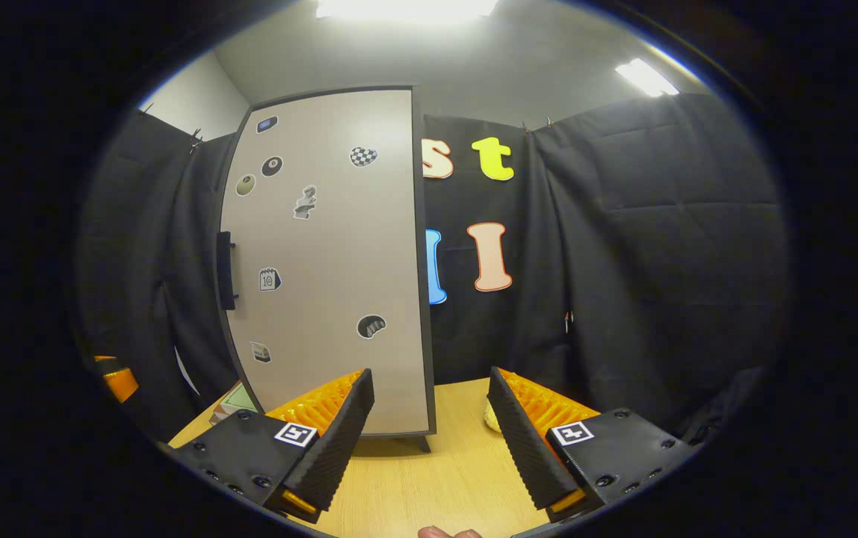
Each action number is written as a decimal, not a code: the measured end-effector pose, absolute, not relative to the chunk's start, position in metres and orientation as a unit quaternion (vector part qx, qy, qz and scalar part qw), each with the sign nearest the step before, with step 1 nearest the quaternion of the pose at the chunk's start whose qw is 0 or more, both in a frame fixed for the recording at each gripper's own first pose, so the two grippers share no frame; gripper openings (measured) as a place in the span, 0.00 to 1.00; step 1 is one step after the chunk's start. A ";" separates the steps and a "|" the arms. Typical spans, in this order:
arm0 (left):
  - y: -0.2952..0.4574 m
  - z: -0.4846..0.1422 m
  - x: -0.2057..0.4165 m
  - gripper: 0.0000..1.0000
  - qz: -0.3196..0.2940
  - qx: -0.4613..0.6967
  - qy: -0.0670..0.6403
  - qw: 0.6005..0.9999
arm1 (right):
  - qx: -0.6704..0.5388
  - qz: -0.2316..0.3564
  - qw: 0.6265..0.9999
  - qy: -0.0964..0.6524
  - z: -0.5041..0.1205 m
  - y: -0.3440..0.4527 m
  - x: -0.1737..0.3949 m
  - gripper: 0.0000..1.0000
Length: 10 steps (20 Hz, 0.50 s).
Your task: Open the cabinet door with the right hand, grasp the bottle in the cabinet with the left hand and place it on the coaster, then close the cabinet door with the right hand.
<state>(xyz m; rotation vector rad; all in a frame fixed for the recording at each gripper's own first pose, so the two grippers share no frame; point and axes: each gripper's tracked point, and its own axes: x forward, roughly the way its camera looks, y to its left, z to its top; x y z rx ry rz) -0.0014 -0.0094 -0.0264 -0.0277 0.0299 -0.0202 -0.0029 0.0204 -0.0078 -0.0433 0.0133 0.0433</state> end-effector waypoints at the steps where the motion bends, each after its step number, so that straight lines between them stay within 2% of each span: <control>1: -0.011 -0.030 -0.002 0.88 -0.016 -0.022 0.019 0.999 | -0.022 0.025 0.999 0.009 -0.008 0.023 -0.002 0.98; 10: 0.012 -0.049 -0.016 0.85 0.013 -0.045 0.025 0.999 | -0.018 0.065 0.997 0.030 -0.008 0.062 0.008 0.98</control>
